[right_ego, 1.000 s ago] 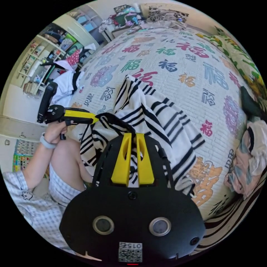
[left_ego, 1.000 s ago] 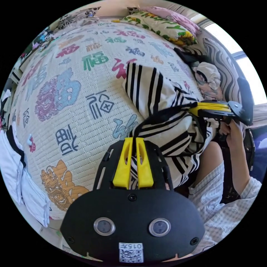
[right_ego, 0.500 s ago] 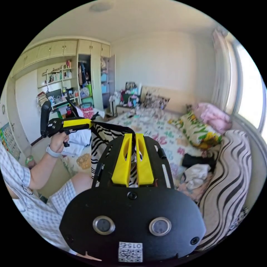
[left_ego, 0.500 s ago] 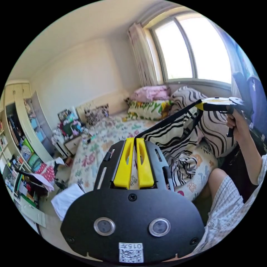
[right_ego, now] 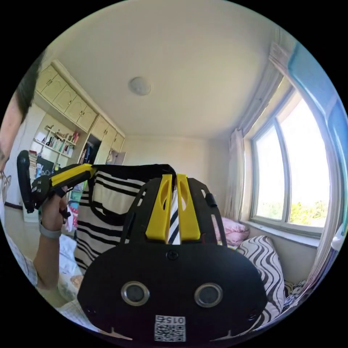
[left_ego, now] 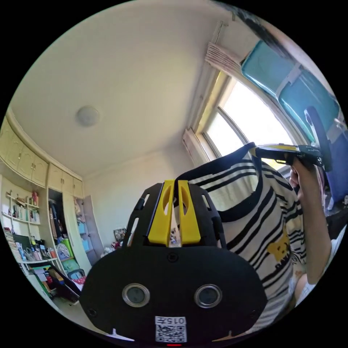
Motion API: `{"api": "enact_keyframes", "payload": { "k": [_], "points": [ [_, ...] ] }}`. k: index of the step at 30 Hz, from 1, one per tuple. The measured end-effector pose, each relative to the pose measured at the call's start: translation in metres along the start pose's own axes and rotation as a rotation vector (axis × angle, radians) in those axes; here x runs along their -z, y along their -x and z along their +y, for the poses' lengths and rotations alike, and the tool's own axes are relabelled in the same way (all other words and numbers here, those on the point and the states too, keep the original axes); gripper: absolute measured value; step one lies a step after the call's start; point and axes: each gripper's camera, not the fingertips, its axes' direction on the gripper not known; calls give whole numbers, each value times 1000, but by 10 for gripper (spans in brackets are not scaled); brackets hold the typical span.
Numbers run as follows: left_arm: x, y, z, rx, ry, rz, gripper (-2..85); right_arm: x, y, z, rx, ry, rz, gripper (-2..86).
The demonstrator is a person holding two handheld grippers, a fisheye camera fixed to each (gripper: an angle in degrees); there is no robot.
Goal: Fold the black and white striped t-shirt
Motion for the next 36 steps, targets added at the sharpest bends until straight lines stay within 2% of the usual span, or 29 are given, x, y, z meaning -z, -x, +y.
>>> {"api": "enact_keyframes", "payload": {
  "k": [3,6,10,12,13,15,16,17,18,19,22,24,27,29,32,34,36],
  "points": [
    [-2,-5,-13,-10,-51,-88,-1,-2,13,-9,73,-45,77,6],
    [-28,-8,-4,-13,-27,-115,-2,-24,21,0,153,-16,114,7],
    [-106,-17,32,-22,72,-91,-3,-80,10,31,183,81,83,11],
    [-165,-28,49,-55,142,-89,-2,-145,-6,55,171,175,79,17],
    [-214,-38,62,-87,202,-93,-2,-166,-10,61,170,210,84,19],
    [-298,-57,94,-155,327,-74,0,-268,-31,98,169,412,96,32],
    [-358,-72,127,-209,488,-19,2,-295,-38,113,162,472,73,35],
    [-409,-85,166,-268,721,75,2,-342,-52,148,115,619,-25,39],
    [-425,-90,185,-278,816,115,2,-375,-65,187,70,794,-175,43],
    [-436,-97,218,-281,894,190,2,-383,-70,206,54,850,-237,40],
    [-407,-112,294,-307,904,246,0,-365,-88,309,44,886,-314,25],
    [-381,-120,342,-335,980,246,-1,-340,-97,402,6,1059,-334,32],
    [-334,-121,409,-291,1191,347,-1,-304,-102,510,-119,1340,-440,62],
    [-305,-110,441,-159,1361,413,0,-282,-105,557,-254,1465,-512,78],
    [-287,-93,443,55,1457,513,7,-257,-106,598,-408,1555,-602,84],
    [-287,-90,430,137,1480,578,17,-251,-104,604,-425,1560,-617,84],
    [-290,-96,413,135,1468,639,27,-249,-93,601,-370,1542,-667,86]
  ]
}}
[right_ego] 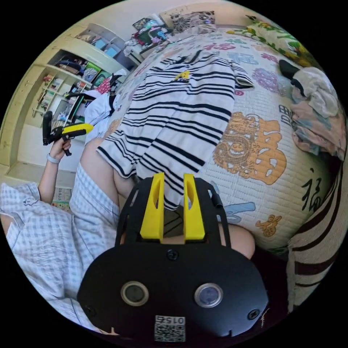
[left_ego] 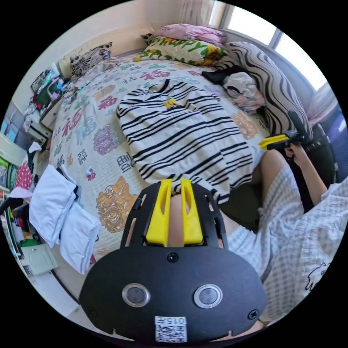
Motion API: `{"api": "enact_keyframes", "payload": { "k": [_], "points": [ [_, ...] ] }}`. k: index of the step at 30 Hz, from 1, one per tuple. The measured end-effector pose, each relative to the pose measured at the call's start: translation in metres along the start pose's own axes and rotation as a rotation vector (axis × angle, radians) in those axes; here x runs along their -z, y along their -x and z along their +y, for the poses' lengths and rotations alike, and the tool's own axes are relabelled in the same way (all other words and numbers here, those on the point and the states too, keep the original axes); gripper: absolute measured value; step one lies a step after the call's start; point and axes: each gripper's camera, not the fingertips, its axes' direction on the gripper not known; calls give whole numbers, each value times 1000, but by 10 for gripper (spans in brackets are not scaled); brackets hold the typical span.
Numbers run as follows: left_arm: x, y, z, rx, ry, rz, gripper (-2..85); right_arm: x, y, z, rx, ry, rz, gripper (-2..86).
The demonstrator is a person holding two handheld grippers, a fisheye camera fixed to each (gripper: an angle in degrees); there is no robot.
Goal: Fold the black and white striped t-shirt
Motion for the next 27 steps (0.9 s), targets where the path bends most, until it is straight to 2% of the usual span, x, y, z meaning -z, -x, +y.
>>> {"api": "enact_keyframes", "payload": {
  "k": [4,10,13,14,15,17,22,27],
  "points": [
    [-6,-32,-26,-139,107,-87,55,-23,24,-9,145,103,99,98],
    [-83,-51,-37,-238,344,-57,71,-108,41,-33,282,416,177,121],
    [-119,-49,-39,-230,404,-96,77,-158,42,-39,334,577,304,96],
    [-132,-47,-43,-212,421,-84,80,-173,43,-41,366,596,401,47],
    [-138,-46,-46,-206,433,-79,77,-180,45,-41,413,590,545,18],
    [-151,-43,-56,-185,447,-163,65,-184,43,-41,457,616,562,7],
    [-141,-25,-58,-167,438,-121,22,-148,9,-40,300,531,404,-5],
    [-78,36,-23,74,238,21,6,-50,-42,-5,55,232,248,-7]
  ]
}}
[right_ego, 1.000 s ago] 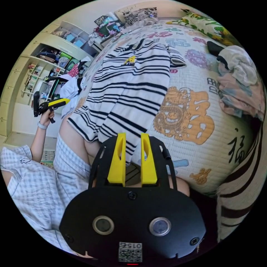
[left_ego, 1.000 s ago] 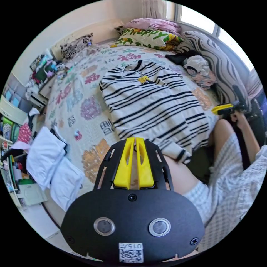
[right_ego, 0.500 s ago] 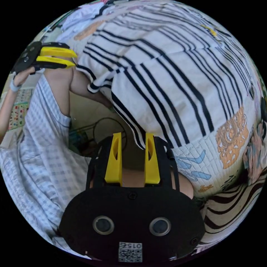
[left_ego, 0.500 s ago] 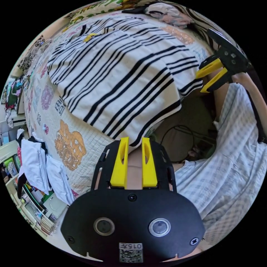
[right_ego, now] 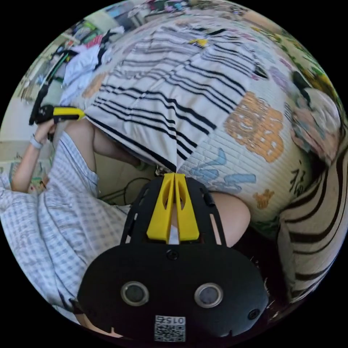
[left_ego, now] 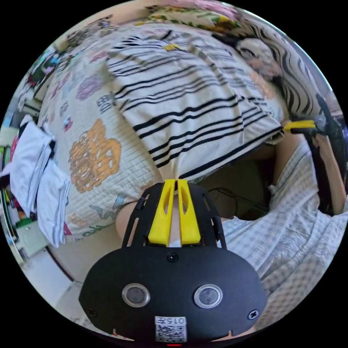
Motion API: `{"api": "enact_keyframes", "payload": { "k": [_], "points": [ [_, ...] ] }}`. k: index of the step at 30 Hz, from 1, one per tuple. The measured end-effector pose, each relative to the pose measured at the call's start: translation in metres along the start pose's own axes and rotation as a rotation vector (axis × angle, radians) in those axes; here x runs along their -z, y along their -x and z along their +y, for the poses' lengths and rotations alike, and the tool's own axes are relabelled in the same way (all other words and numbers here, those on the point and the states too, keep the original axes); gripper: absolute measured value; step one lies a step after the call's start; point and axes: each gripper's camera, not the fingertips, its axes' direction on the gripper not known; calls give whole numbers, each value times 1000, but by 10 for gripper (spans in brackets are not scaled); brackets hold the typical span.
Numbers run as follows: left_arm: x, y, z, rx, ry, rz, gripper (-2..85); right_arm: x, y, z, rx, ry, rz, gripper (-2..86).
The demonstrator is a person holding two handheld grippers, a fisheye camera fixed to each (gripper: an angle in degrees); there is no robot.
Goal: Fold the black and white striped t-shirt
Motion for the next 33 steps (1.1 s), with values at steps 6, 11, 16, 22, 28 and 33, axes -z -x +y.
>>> {"api": "enact_keyframes", "payload": {
  "k": [6,11,16,22,28,33],
  "points": [
    [68,55,72,181,-246,40,-3,64,-49,75,-192,-209,-30,-5],
    [73,69,92,188,-257,-39,-3,71,-58,98,-160,-224,-16,8],
    [71,89,94,214,-268,-22,-2,38,-45,63,-107,-216,-82,64],
    [72,105,98,214,-276,24,-2,-42,-51,-6,-147,95,-98,108],
    [72,123,106,228,-271,12,1,-69,-71,-17,-187,234,-167,26],
    [63,145,108,217,-223,43,11,-21,-105,20,-241,93,-233,10]
  ]
}}
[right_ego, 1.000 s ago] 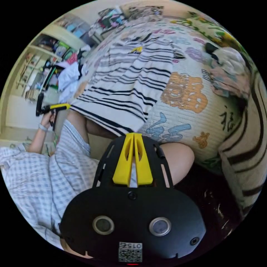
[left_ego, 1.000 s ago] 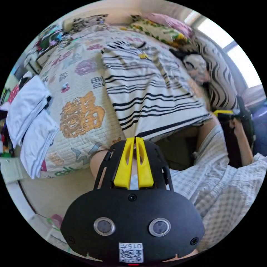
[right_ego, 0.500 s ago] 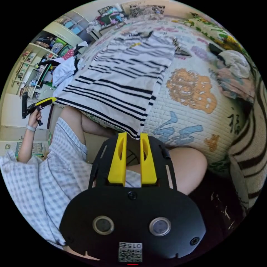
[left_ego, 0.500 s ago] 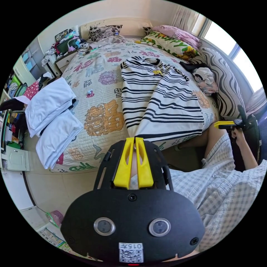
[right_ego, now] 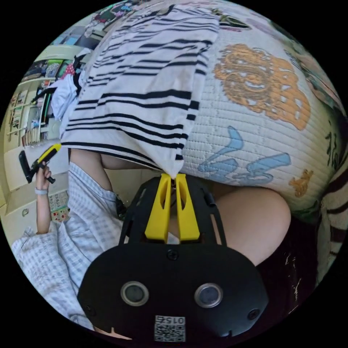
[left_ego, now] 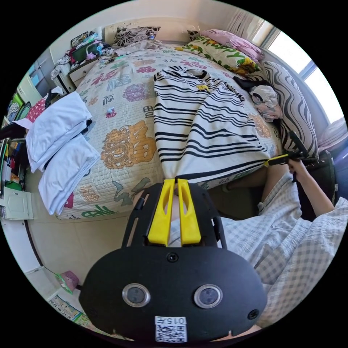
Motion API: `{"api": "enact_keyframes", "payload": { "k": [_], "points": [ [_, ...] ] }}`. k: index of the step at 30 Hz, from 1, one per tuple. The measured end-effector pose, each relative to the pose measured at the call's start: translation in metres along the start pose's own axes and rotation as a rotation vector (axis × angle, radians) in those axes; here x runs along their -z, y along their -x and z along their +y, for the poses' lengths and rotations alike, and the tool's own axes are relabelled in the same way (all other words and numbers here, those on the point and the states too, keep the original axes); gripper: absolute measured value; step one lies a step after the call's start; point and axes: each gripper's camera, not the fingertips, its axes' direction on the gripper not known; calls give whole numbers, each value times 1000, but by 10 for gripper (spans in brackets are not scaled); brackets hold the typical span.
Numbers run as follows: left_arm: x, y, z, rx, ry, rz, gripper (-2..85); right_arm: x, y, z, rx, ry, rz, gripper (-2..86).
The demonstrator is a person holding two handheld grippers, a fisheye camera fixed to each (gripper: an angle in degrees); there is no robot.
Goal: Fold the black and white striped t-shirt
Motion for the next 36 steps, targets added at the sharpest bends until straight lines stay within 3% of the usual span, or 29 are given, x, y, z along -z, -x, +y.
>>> {"api": "enact_keyframes", "payload": {
  "k": [8,13,19,25,30,32,36],
  "points": [
    [-23,64,-1,106,107,90,70,64,-45,54,-62,-131,-71,5],
    [-59,88,-29,133,214,109,85,83,-50,59,-70,-123,11,4],
    [-106,106,-59,184,331,274,101,118,-68,70,-121,-179,2,4],
    [-154,121,-62,196,540,393,6,124,-68,83,-113,-158,-17,4],
    [-92,156,-49,168,335,508,-7,153,-64,113,-82,-239,-157,4],
    [-37,192,-25,243,109,650,-8,168,-59,128,-62,-268,-201,3],
    [37,229,2,265,-168,778,-9,203,-48,152,1,-352,-330,1]
  ]
}}
